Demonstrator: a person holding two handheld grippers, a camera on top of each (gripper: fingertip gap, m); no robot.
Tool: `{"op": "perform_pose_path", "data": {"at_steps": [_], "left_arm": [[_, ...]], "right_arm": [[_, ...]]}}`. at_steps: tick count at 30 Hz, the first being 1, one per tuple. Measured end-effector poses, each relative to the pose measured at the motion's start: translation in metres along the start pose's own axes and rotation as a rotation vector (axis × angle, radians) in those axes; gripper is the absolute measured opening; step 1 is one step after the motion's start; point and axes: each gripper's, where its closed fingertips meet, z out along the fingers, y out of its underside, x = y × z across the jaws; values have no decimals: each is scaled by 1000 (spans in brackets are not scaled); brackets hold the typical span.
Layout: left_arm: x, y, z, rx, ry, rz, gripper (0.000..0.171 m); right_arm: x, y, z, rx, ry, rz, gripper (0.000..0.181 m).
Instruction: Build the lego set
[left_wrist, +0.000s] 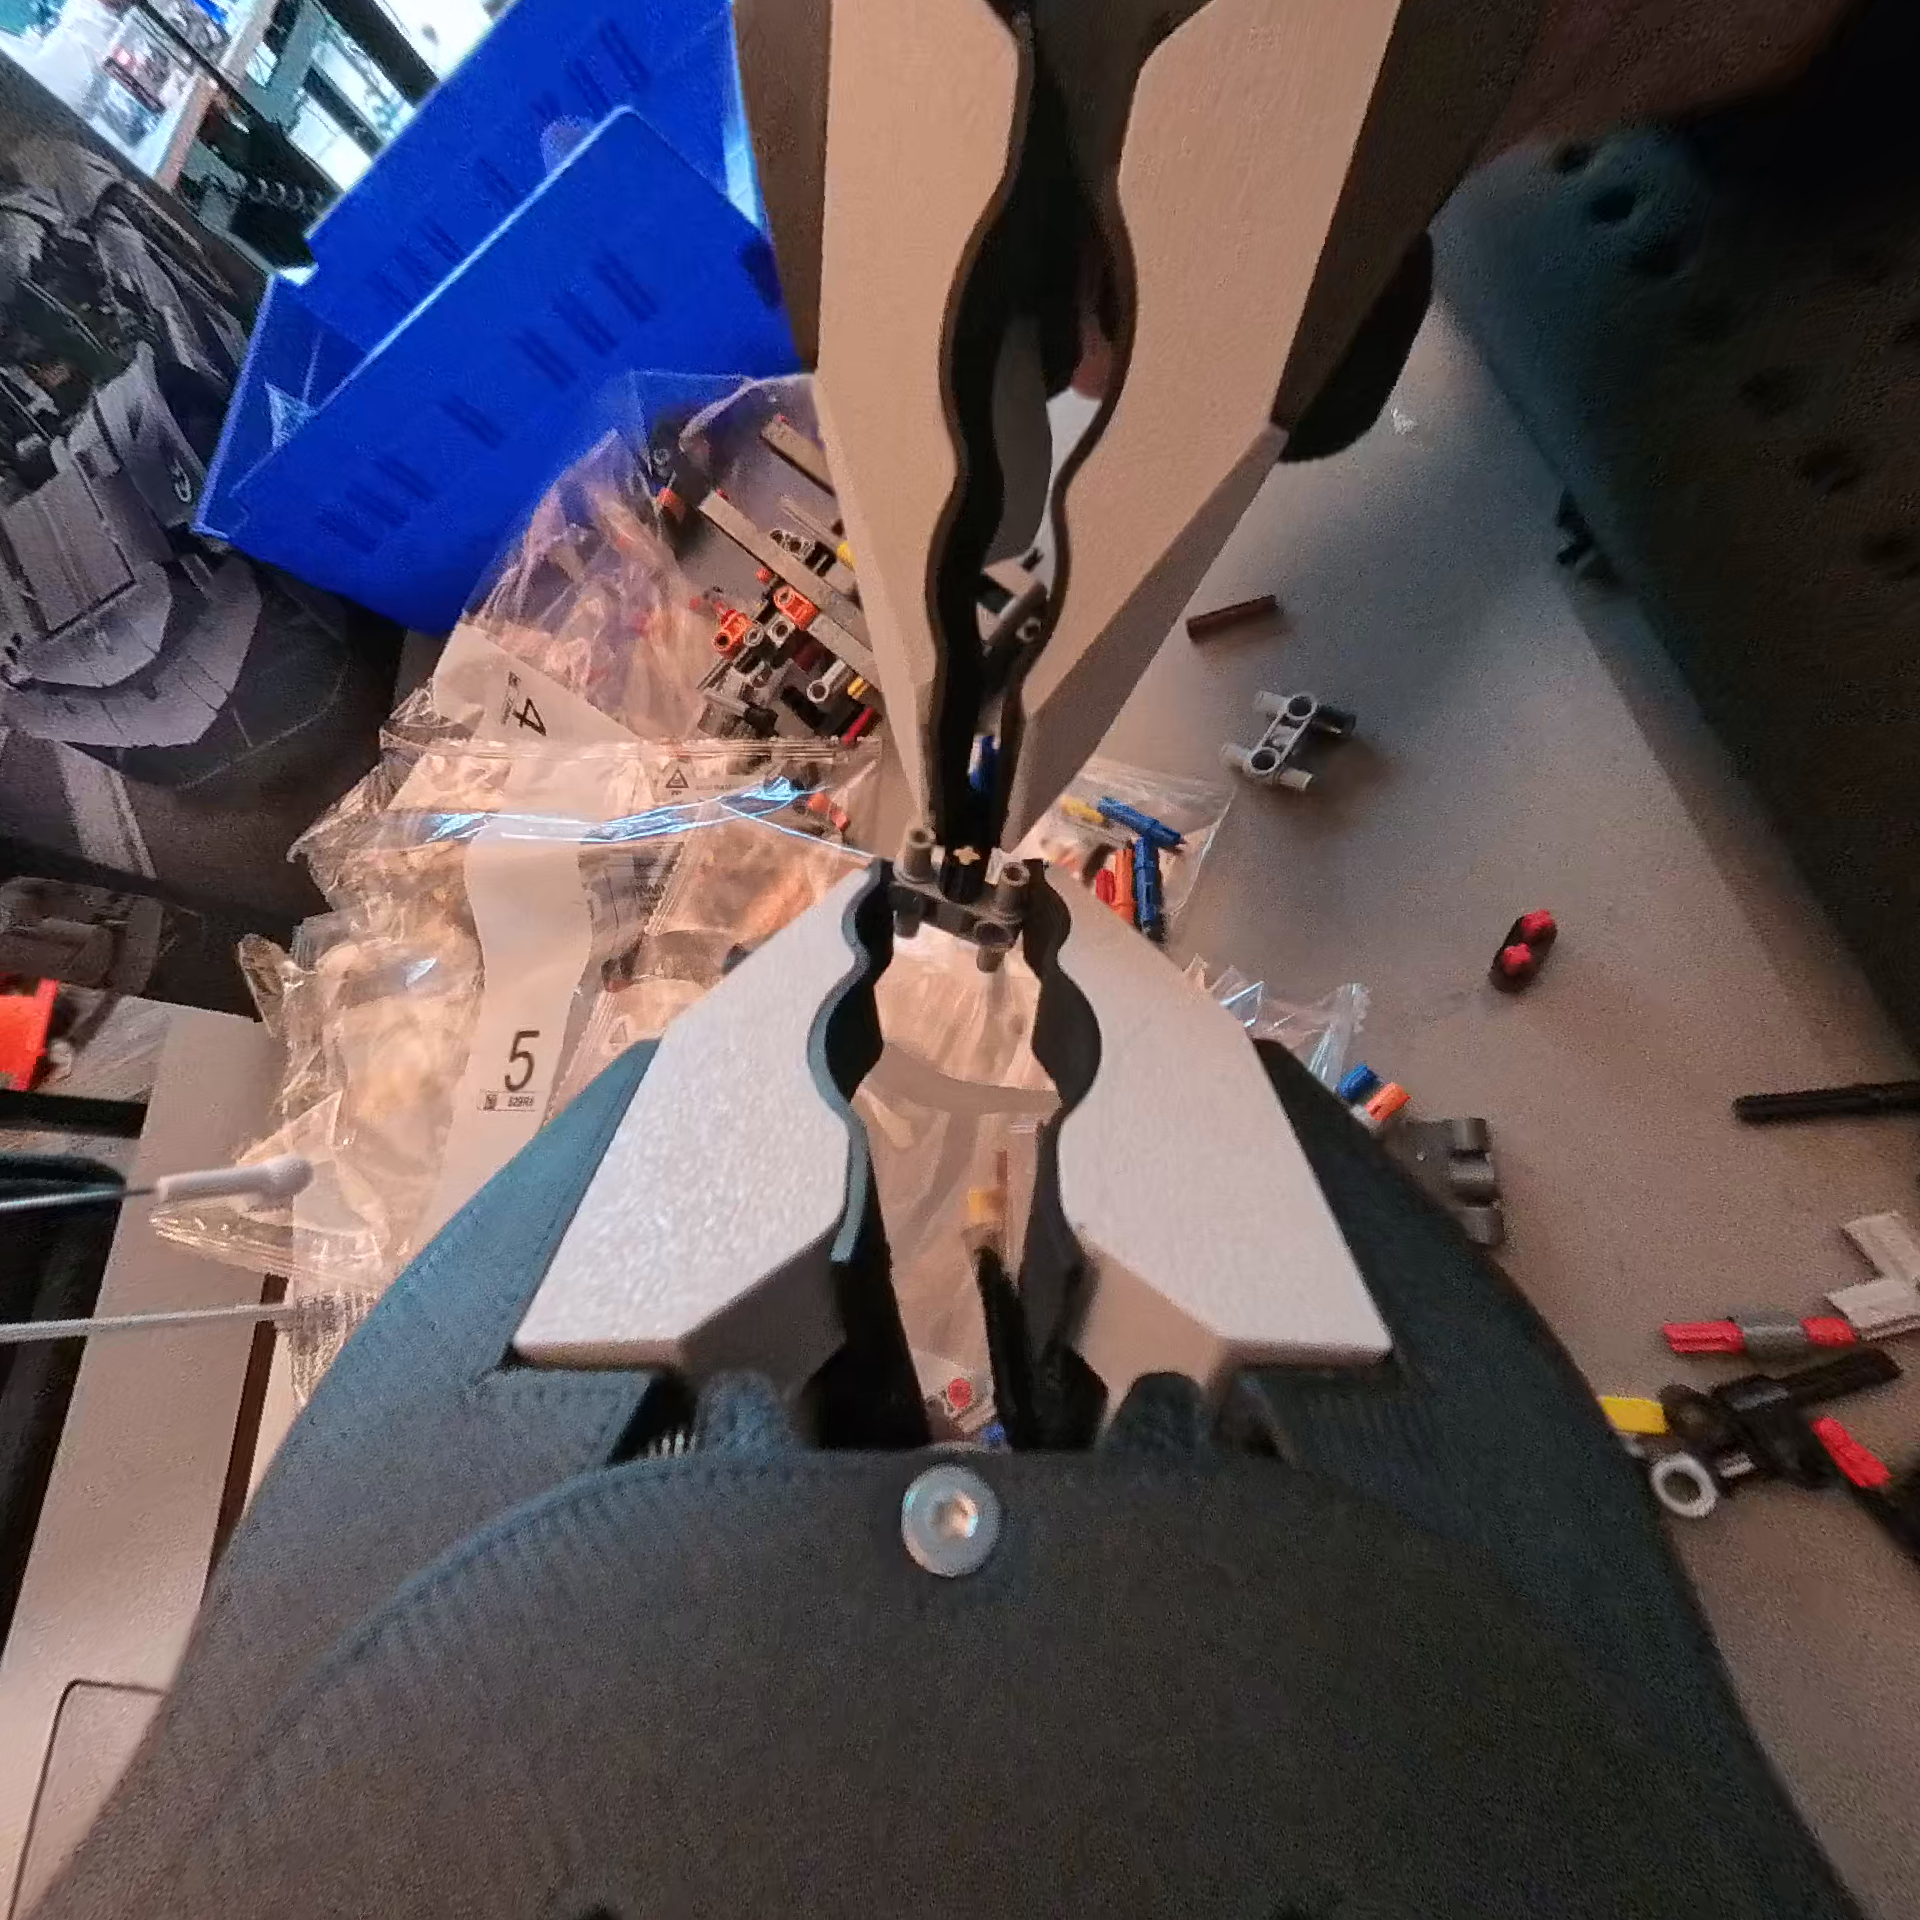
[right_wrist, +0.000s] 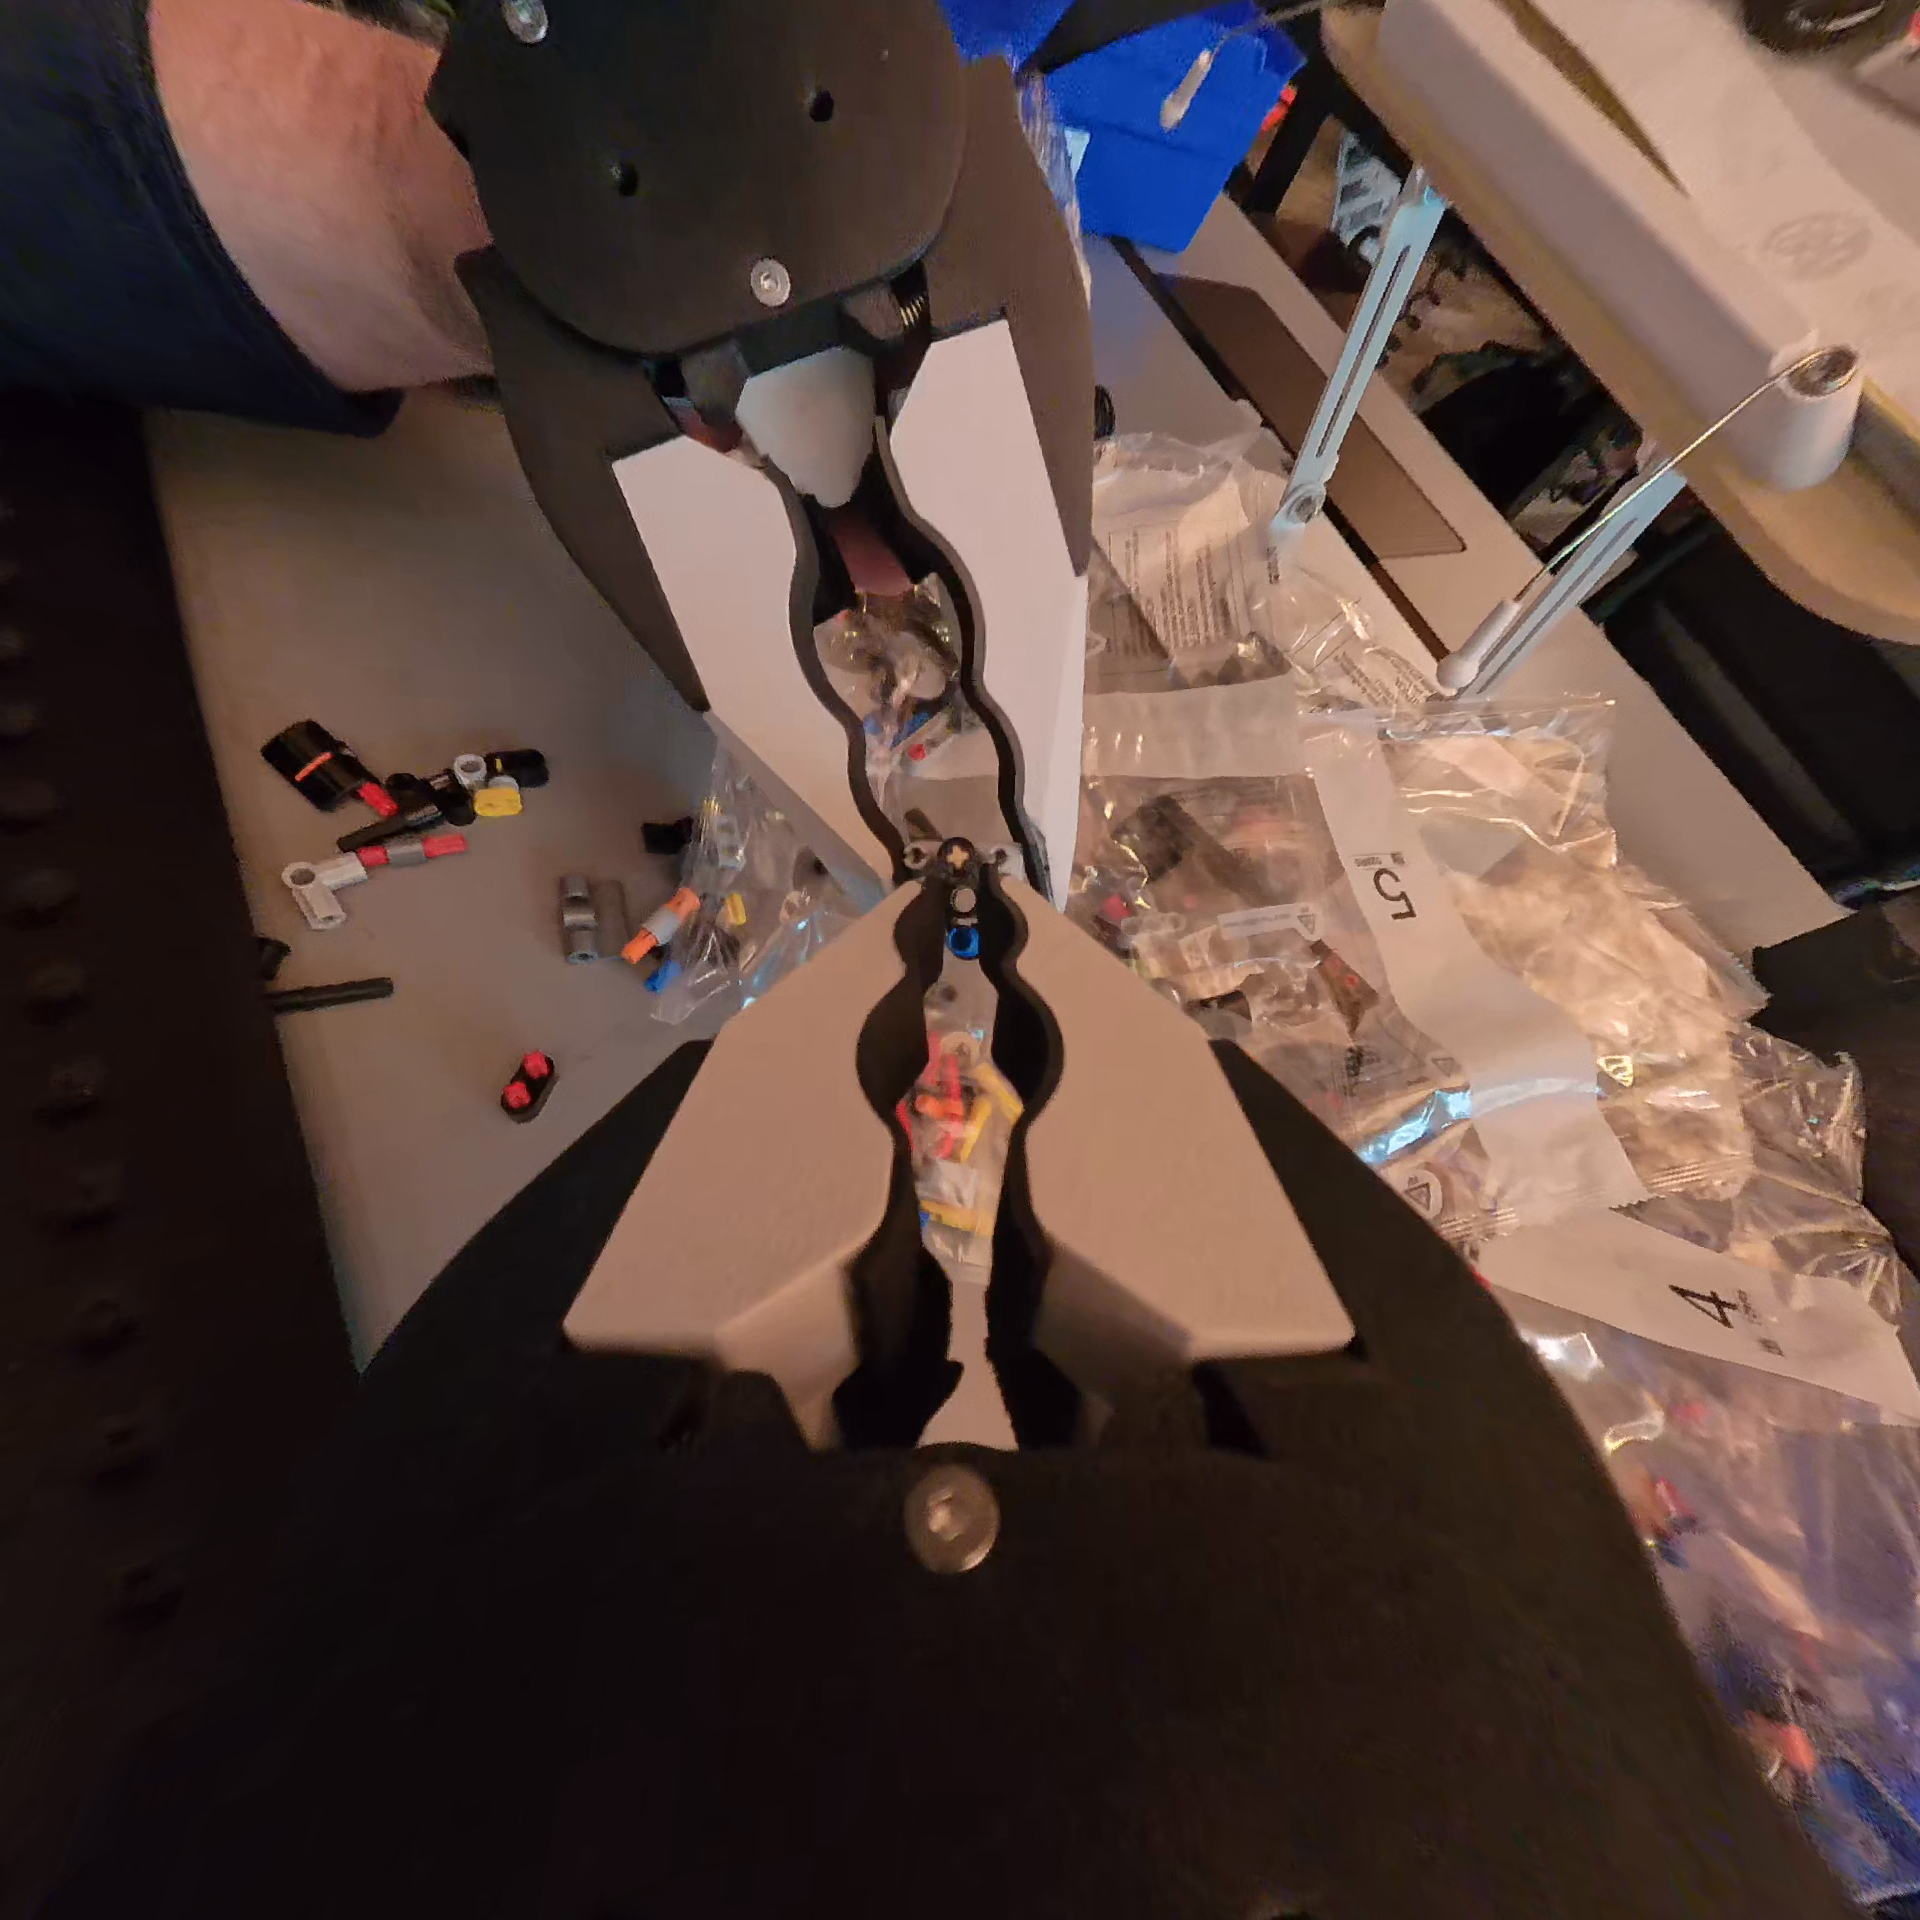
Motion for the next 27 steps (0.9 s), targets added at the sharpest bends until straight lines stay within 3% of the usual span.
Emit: {"op": "perform_pose_path", "data": {"at_steps": [10,19,27], "left_arm": [[1,-11,-7,113,59,-90,23],[1,-15,-8,133,87,-150,23],[7,-15,1,96,81,-92,23]], "right_arm": [[0,-11,-8,103,-53,60,3],[0,-13,-8,129,-90,95,3],[-9,-23,-6,186,-149,155,0]]}}
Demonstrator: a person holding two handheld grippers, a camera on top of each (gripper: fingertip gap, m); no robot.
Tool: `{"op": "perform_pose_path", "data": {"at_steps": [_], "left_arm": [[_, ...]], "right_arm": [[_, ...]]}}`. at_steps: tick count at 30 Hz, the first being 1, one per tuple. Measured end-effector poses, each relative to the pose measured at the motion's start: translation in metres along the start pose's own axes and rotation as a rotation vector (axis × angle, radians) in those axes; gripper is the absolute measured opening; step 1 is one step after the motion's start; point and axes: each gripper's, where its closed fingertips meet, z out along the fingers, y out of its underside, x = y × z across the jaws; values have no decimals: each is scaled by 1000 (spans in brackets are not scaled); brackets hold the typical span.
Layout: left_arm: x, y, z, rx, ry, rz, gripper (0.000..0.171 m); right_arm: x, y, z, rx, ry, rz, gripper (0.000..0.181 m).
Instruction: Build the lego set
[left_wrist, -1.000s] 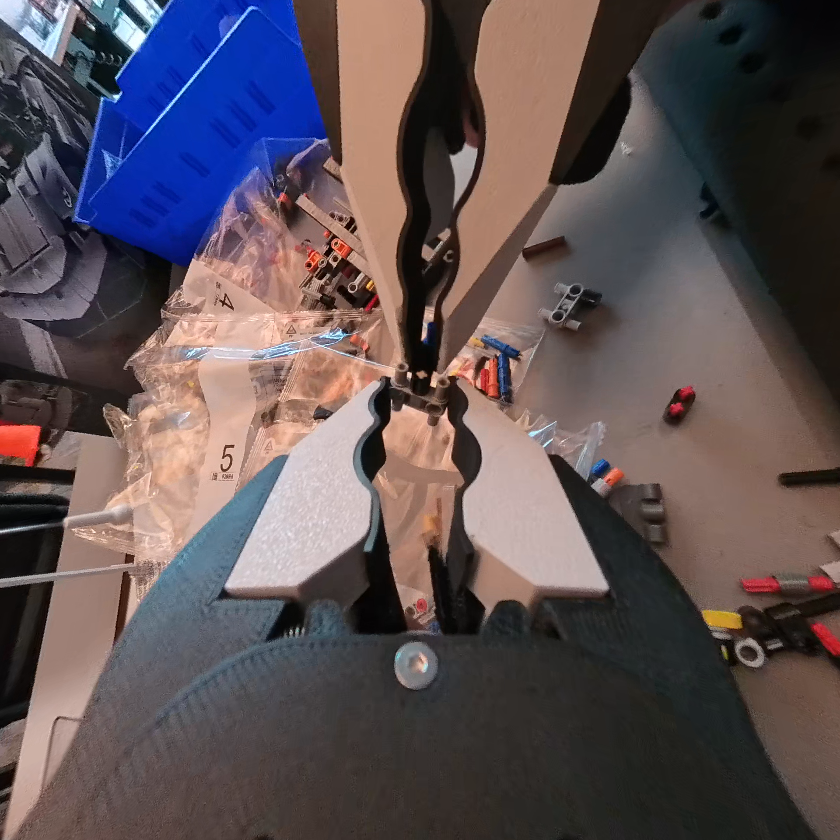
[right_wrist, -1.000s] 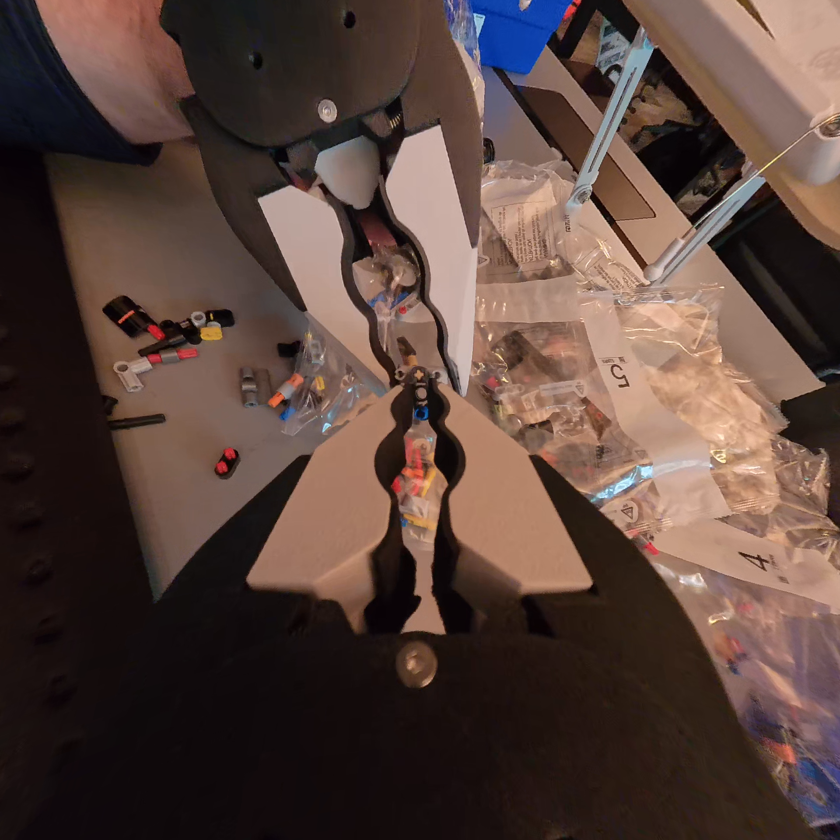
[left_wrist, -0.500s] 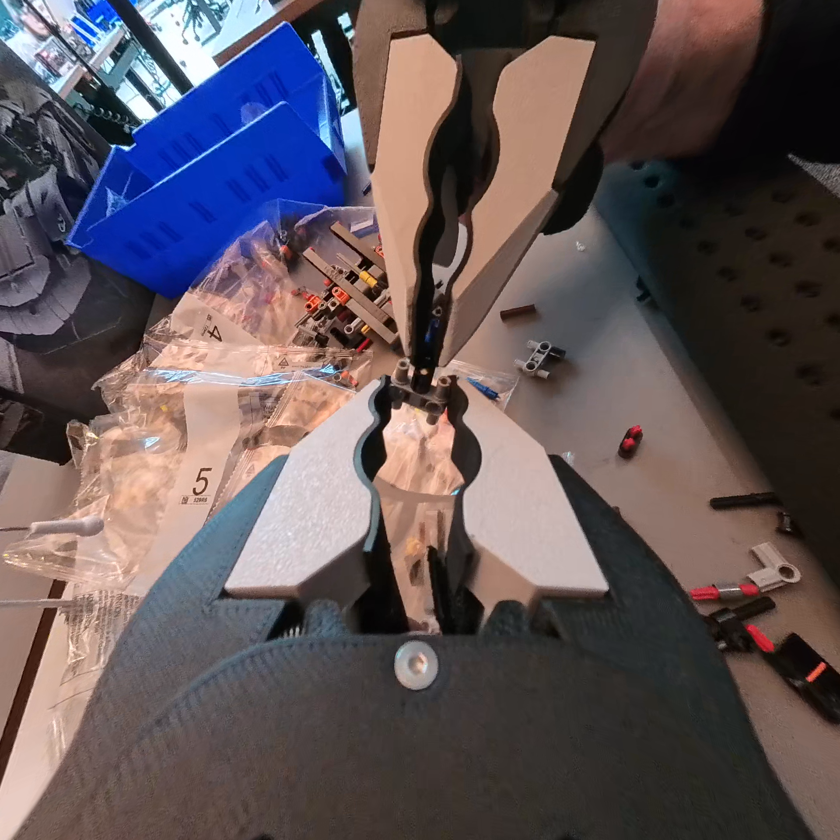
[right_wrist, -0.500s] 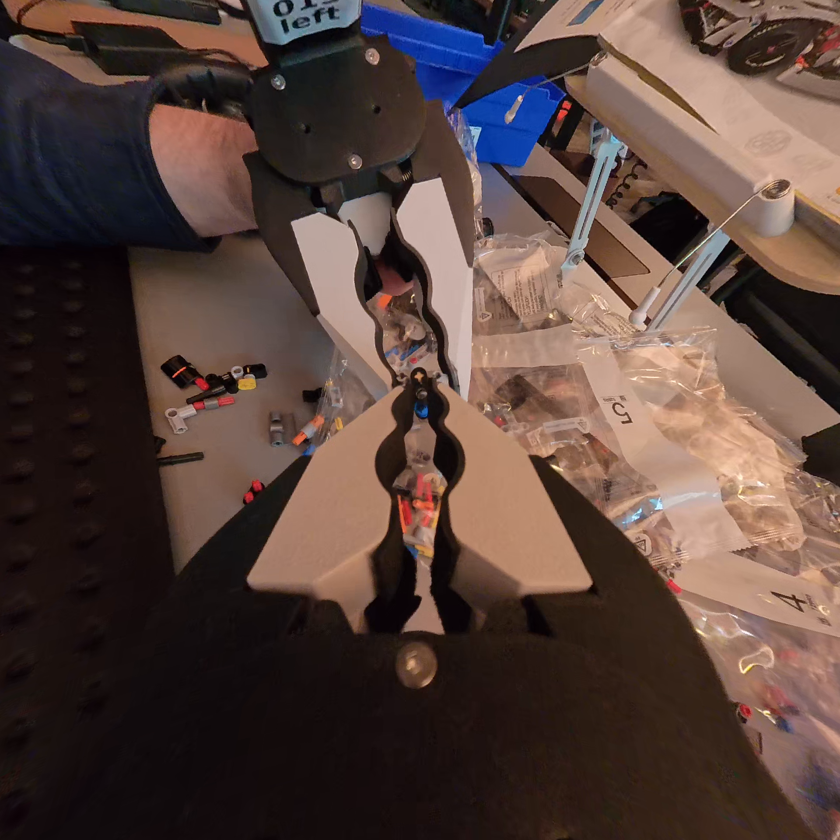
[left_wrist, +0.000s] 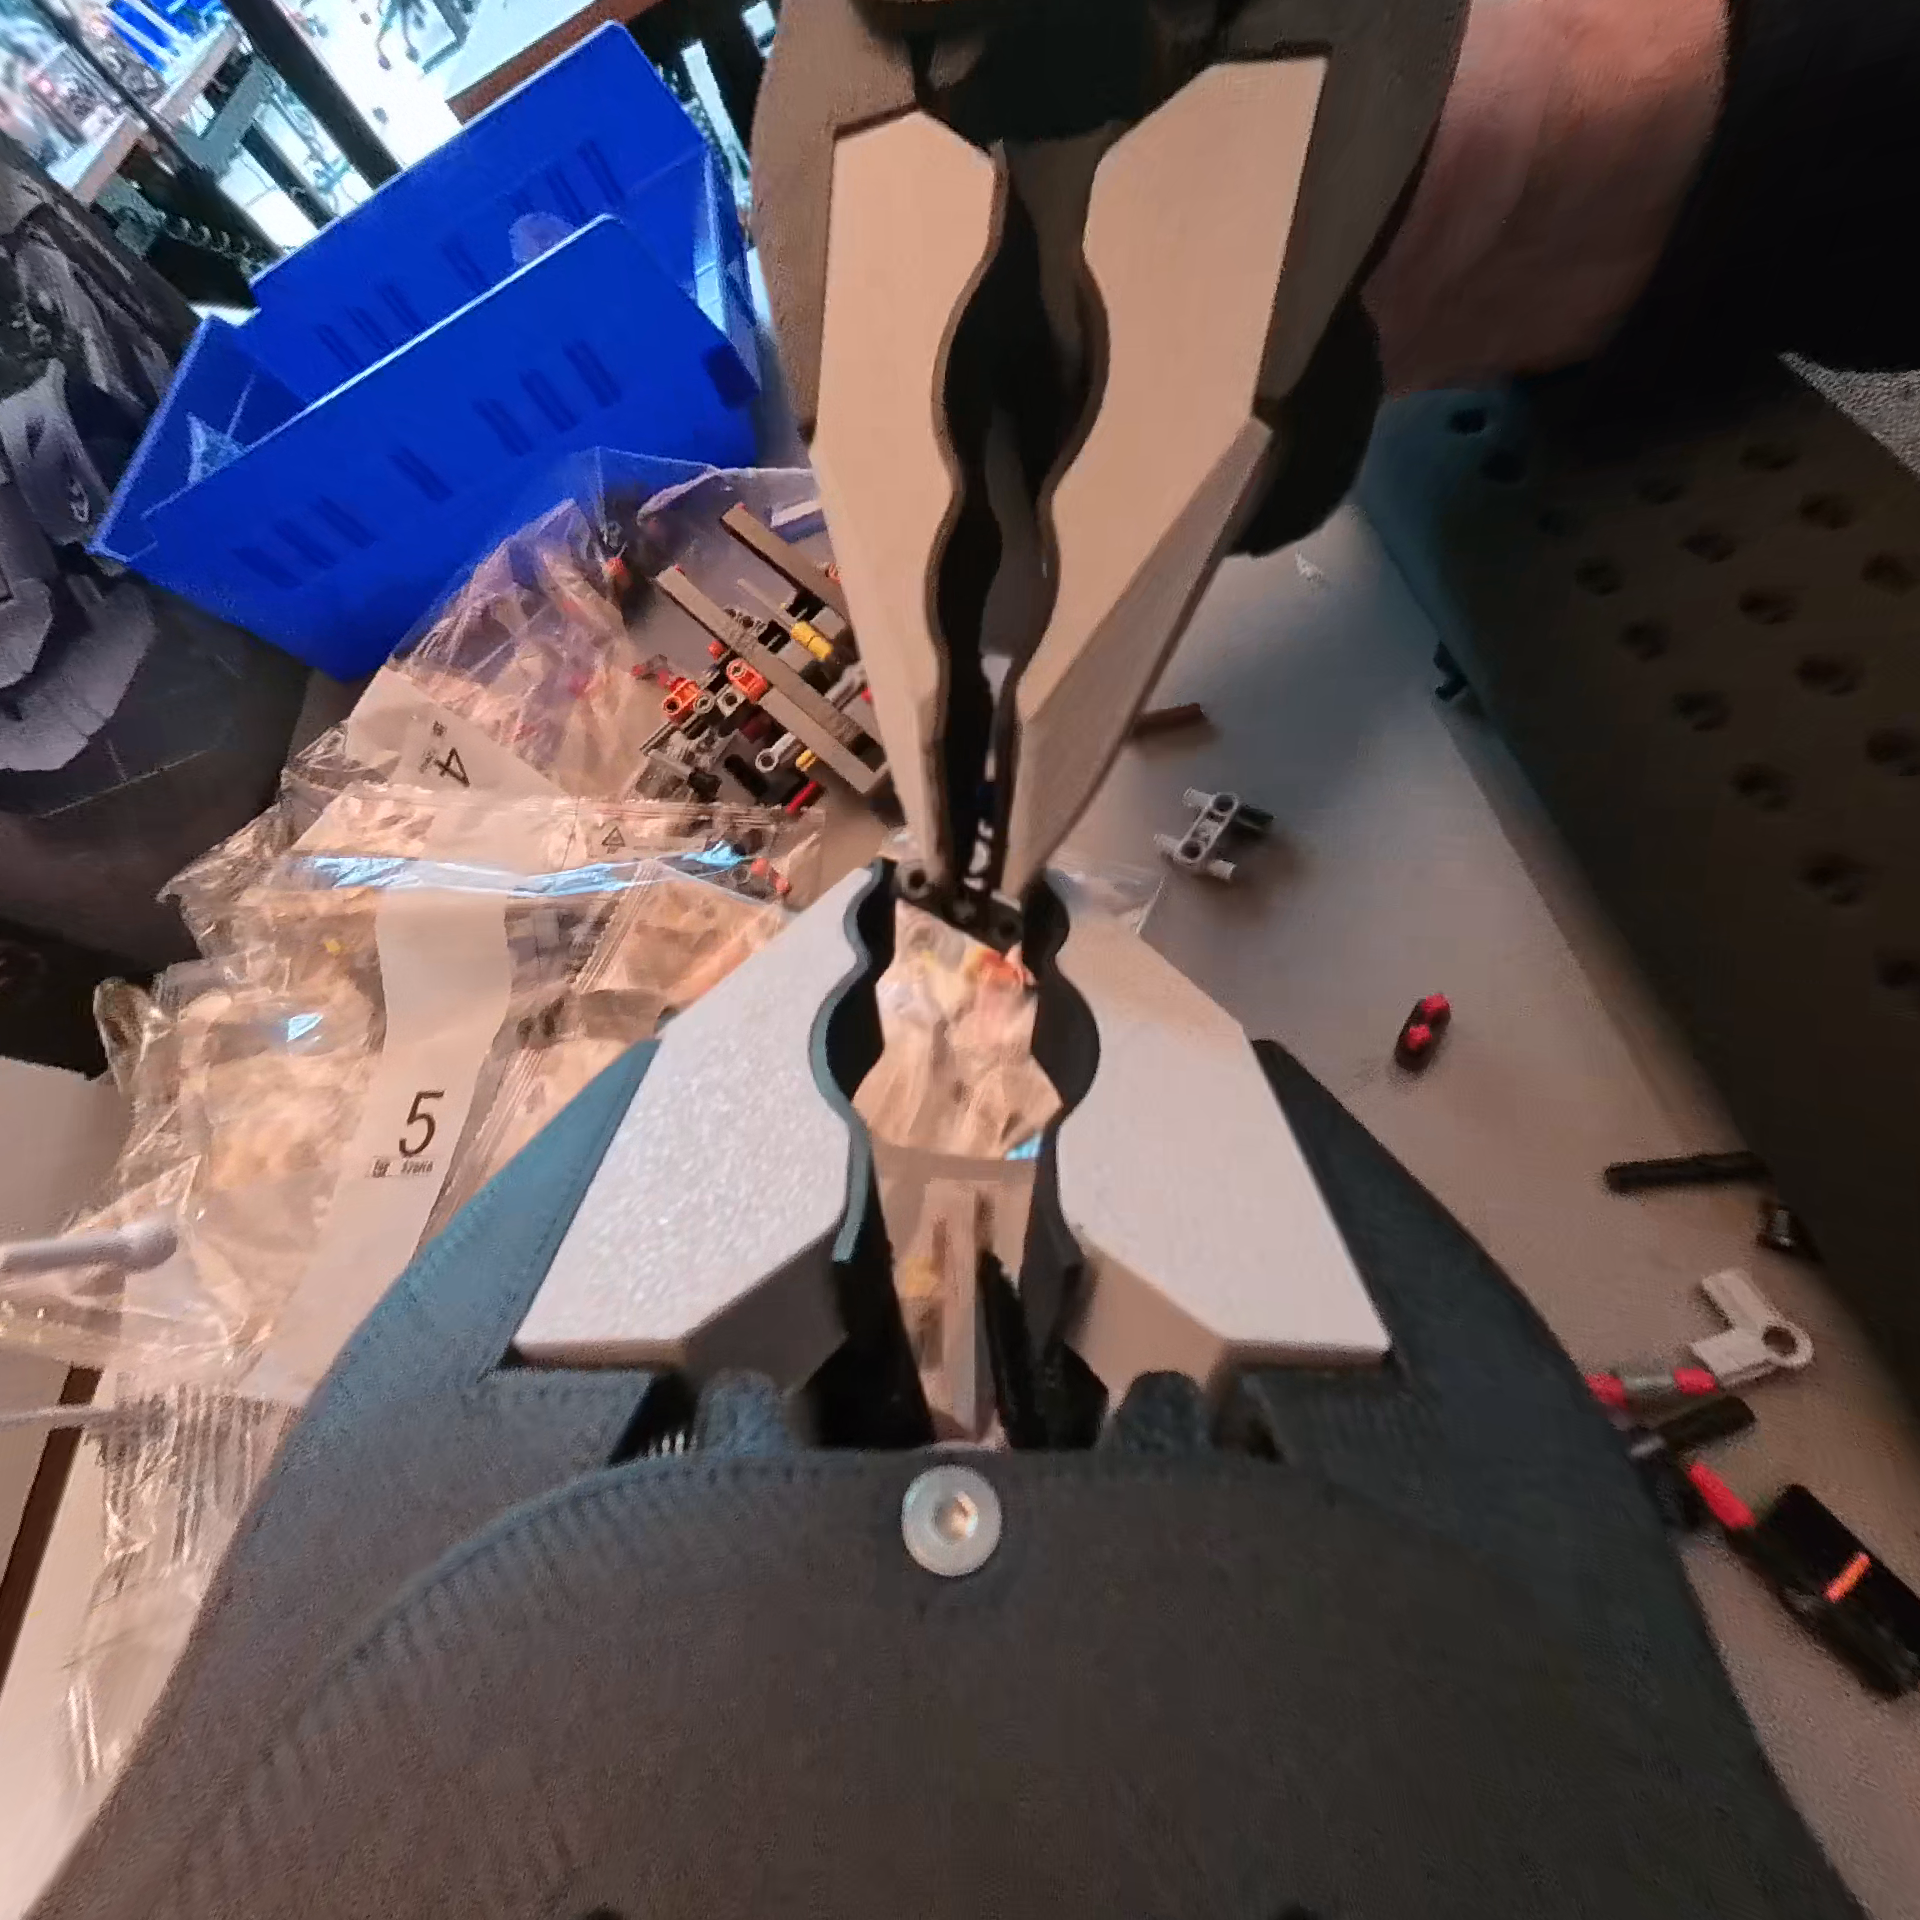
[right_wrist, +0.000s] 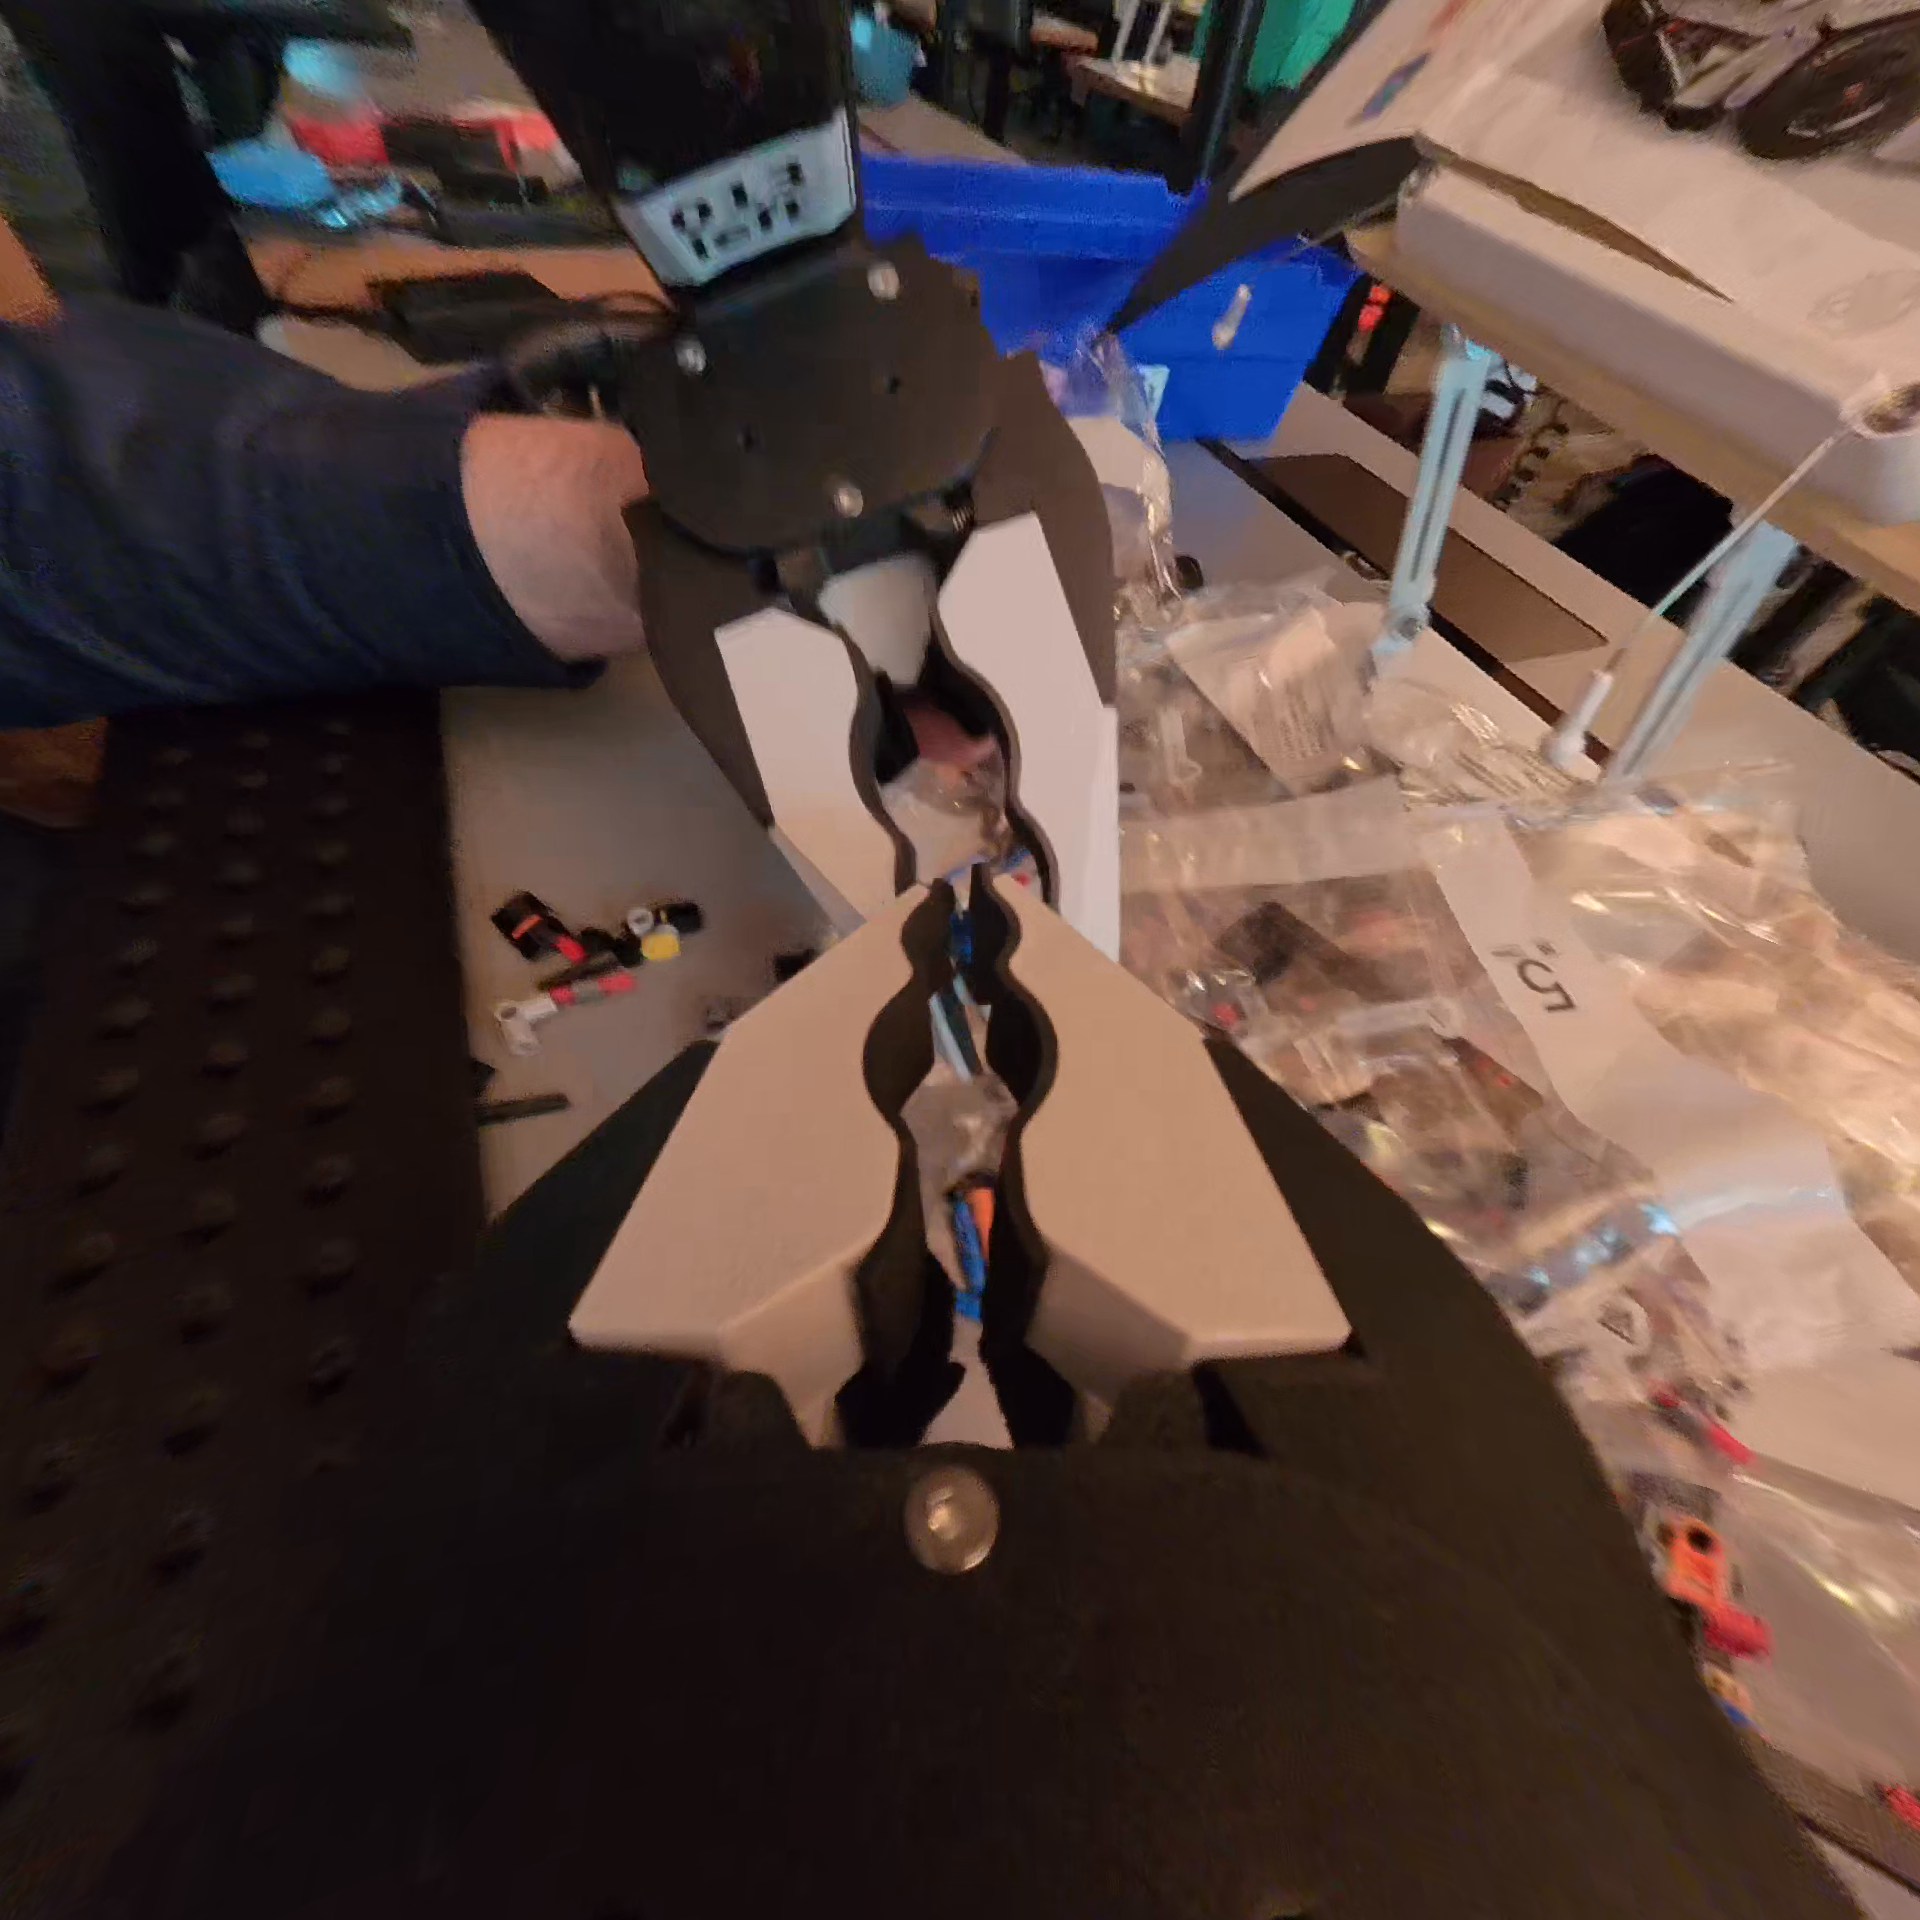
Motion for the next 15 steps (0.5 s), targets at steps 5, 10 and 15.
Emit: {"op": "perform_pose_path", "data": {"at_steps": [5,10,15], "left_arm": [[-11,7,-4,4,-31,-30,22],[-11,6,-2,-20,-53,-4,22],[-13,1,-3,-17,-70,10,22]], "right_arm": [[9,6,1,-24,29,45,0],[8,5,-2,-27,36,8,0],[12,1,-6,13,36,49,0]]}}
